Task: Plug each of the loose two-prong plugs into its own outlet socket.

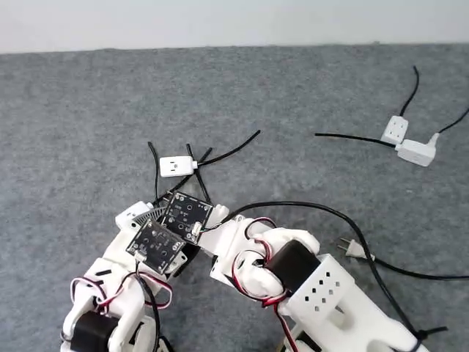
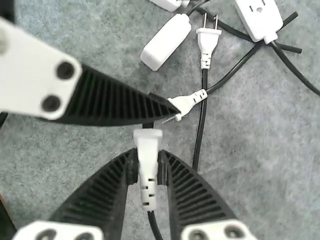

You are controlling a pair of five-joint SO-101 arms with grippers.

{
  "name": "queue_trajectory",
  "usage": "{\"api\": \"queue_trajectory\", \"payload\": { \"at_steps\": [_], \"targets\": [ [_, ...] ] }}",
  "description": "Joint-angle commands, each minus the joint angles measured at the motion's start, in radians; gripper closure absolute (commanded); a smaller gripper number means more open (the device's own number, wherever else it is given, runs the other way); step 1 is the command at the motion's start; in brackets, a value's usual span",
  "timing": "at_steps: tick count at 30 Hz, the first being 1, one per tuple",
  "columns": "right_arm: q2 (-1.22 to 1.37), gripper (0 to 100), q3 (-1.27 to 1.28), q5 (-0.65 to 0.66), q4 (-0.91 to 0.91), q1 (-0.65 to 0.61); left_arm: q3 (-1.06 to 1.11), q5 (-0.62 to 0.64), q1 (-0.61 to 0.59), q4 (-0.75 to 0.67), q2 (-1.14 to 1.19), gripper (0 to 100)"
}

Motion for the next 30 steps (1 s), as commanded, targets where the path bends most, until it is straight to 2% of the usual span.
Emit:
{"api": "queue_trajectory", "payload": {
  "at_steps": [1, 7, 23, 28, 30],
  "targets": [
    [-0.047, 99.1, -0.069, 0.005, 0.008, 0.025, 0.005, -0.011, -0.003, -0.021, -0.008, 73],
    [-0.137, 99.1, -0.061, 0.005, 0.019, 0.028, 0.015, -0.009, -0.003, -0.021, -0.008, 73],
    [-0.137, 99.1, -0.060, 0.006, 0.024, 0.030, 0.025, -0.012, -0.014, -0.025, -0.009, 73],
    [-0.136, 99.1, -0.051, 0.008, 0.002, 0.076, 0.054, 0.005, -0.204, -0.143, -0.005, 73],
    [-0.131, 99.1, -0.051, 0.009, -0.005, 0.113, 0.071, 0.055, -0.282, -0.203, -0.003, 73]
  ]
}}
